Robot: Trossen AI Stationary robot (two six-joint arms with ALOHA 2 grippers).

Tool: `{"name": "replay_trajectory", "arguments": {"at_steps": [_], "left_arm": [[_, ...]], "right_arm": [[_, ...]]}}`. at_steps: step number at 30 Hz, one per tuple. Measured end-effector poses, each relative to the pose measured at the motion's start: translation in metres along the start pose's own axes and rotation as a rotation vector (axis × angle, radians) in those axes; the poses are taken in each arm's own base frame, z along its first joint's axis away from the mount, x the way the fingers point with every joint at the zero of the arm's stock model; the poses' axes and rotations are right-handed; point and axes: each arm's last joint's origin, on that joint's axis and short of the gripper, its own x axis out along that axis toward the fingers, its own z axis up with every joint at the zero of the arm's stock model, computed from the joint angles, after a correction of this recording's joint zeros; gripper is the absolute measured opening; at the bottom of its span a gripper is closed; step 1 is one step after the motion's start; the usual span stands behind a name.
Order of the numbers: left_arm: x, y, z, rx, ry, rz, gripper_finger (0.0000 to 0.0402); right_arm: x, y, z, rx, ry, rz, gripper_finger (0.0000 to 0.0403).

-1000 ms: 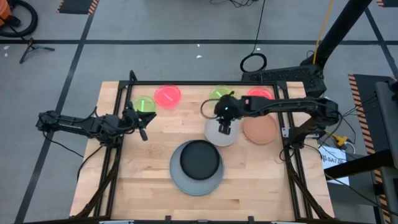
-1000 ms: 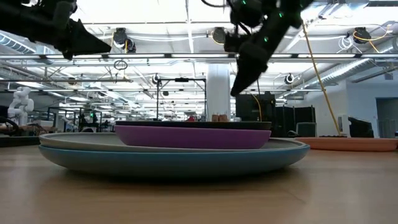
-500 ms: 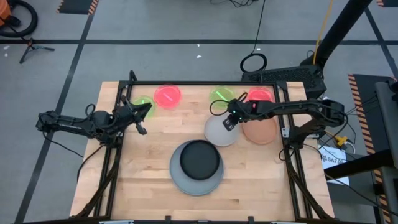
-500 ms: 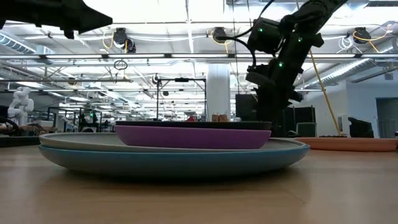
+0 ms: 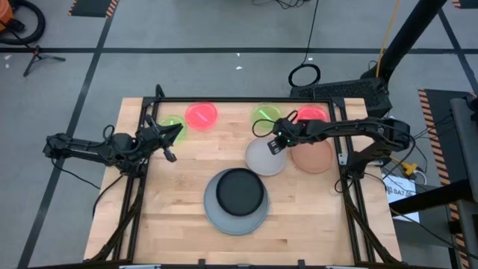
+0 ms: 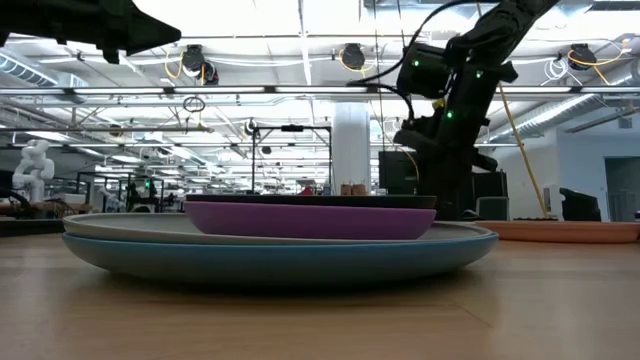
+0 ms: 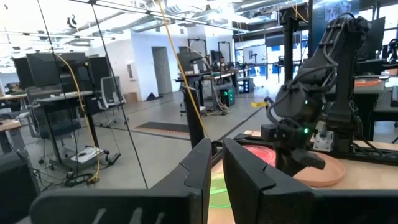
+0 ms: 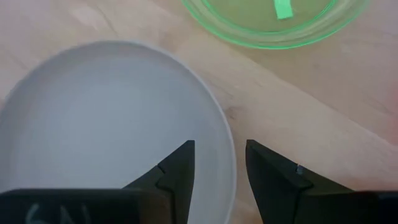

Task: Stack plastic plates
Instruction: Stack the white plate on top of the black plate

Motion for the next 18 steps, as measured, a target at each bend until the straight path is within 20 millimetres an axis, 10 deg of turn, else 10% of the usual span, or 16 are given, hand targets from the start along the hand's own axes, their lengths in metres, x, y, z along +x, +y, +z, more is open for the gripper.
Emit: {"name": "replay_trajectory", "arguments": {"at_steps": [18], "left_arm": [[0.000,0.000,-0.001,0.007,0.008,-0.002,0.0049]], "right_arm": [[0.039,0.002,-0.006,-0.070,0.026,-0.114,0.0122]]}}
